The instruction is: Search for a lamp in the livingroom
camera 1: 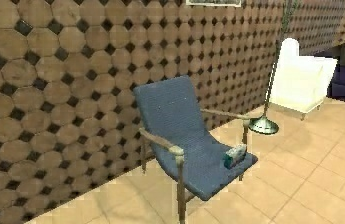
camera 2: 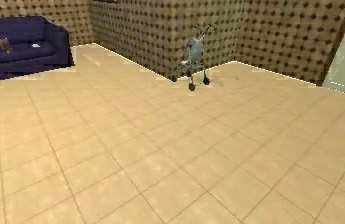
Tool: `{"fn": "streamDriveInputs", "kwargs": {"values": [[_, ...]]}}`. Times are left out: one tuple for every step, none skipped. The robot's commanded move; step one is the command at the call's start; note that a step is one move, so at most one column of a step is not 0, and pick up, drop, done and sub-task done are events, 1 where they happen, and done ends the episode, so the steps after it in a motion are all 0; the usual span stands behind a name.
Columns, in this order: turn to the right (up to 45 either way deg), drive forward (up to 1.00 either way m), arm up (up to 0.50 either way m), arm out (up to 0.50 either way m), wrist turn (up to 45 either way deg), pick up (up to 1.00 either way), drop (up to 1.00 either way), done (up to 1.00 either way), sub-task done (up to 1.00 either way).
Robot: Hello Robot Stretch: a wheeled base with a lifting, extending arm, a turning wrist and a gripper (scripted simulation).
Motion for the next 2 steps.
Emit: {"fn": "streamDriveInputs", "kwargs": {"values": [[0.0,0.30,0.00,0.00,0.0,0.00,0.00,0.00,0.00],[-45.0,0.00,0.00,0.00,0.0,0.00,0.00,0.00,0.00]]}}
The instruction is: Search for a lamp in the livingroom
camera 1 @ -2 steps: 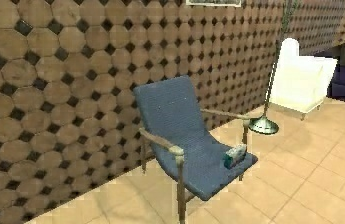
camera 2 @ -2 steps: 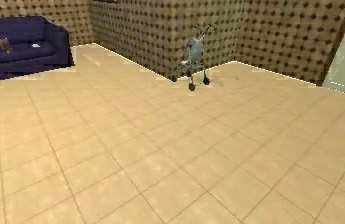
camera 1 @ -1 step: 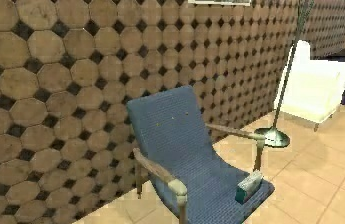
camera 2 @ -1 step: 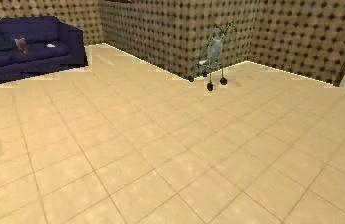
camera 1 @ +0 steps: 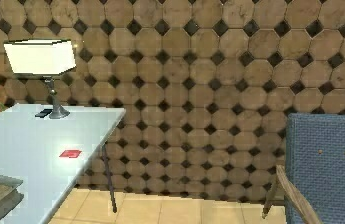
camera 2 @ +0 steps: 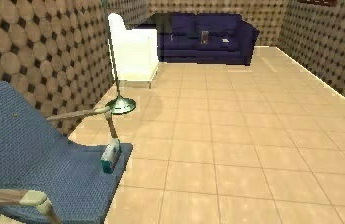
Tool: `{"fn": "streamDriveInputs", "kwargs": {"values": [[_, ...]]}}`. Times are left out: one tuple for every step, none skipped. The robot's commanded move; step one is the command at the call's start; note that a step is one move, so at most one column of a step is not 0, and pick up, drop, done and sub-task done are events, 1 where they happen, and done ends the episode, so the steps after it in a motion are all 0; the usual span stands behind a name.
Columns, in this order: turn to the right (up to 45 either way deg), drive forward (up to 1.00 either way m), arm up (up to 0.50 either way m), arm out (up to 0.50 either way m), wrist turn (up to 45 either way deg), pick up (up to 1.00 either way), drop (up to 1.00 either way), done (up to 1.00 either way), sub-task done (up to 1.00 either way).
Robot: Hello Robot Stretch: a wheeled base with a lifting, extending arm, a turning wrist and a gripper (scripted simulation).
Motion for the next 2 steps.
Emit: {"fn": "streamDriveInputs", "kwargs": {"values": [[-30.0,0.00,0.00,0.00,0.0,0.00,0.00,0.00,0.00],[0.0,0.00,0.00,0.00,0.0,0.00,0.00,1.00,0.00]]}}
